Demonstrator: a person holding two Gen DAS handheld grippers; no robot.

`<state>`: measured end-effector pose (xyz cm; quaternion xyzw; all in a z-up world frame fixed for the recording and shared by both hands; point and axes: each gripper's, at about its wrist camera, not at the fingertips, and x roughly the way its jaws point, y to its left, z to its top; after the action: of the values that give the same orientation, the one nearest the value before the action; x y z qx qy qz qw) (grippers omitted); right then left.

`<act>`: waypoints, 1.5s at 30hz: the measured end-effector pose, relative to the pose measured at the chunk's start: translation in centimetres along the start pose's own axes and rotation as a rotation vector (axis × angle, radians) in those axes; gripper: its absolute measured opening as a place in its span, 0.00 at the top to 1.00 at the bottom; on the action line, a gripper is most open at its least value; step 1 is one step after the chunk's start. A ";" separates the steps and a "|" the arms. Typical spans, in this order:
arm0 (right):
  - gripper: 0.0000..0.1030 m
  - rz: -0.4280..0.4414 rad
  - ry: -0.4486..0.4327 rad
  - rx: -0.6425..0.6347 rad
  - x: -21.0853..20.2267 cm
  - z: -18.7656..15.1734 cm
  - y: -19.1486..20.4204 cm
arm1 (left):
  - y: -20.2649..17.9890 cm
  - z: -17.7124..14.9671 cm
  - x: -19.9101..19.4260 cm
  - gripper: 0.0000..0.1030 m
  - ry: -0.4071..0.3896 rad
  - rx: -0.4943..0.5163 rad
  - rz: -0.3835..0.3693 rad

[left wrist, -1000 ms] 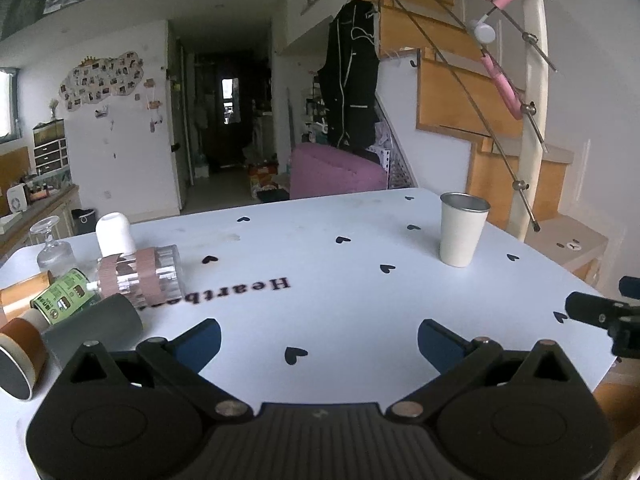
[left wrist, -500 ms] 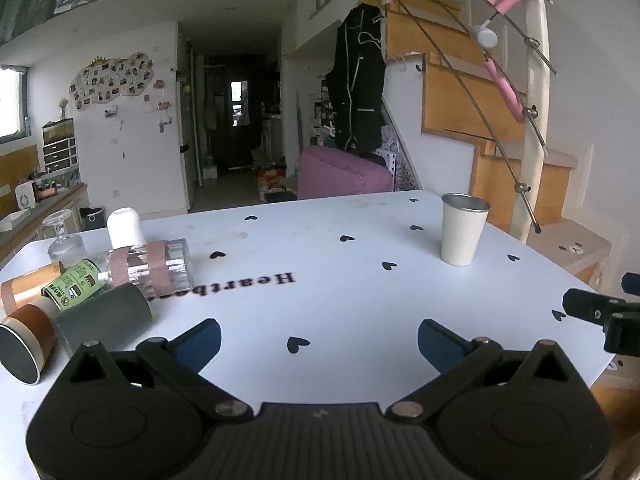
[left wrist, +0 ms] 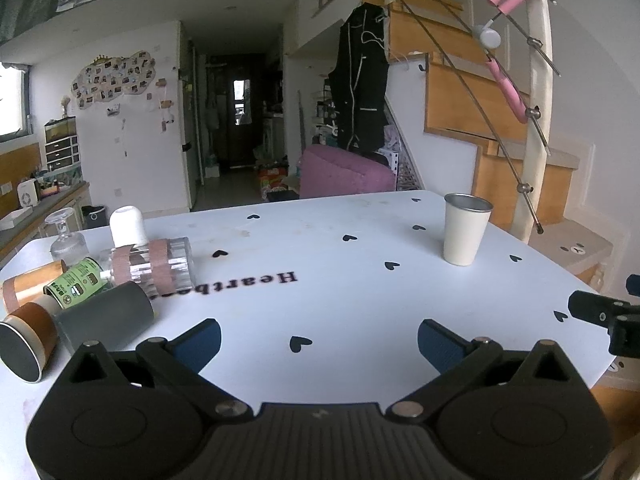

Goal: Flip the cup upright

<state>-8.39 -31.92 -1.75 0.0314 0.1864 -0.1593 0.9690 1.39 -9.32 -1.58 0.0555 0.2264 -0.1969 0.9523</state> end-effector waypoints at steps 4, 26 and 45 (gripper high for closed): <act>0.00 -0.001 0.000 -0.001 0.0 0.0 0.0 | 0.1 0.0 0.0 0.00 0.001 0.000 0.000; 0.00 -0.005 -0.004 -0.003 -0.2 0.2 -0.1 | 0.3 0.0 0.0 0.00 0.001 0.000 0.005; 0.00 -0.006 -0.004 -0.005 -0.2 0.3 -0.2 | 0.4 0.0 0.0 0.00 0.005 0.000 0.006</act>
<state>-8.49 -32.07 -1.45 0.0282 0.1848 -0.1617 0.9690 1.61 -8.93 -1.58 0.0566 0.2287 -0.1938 0.9523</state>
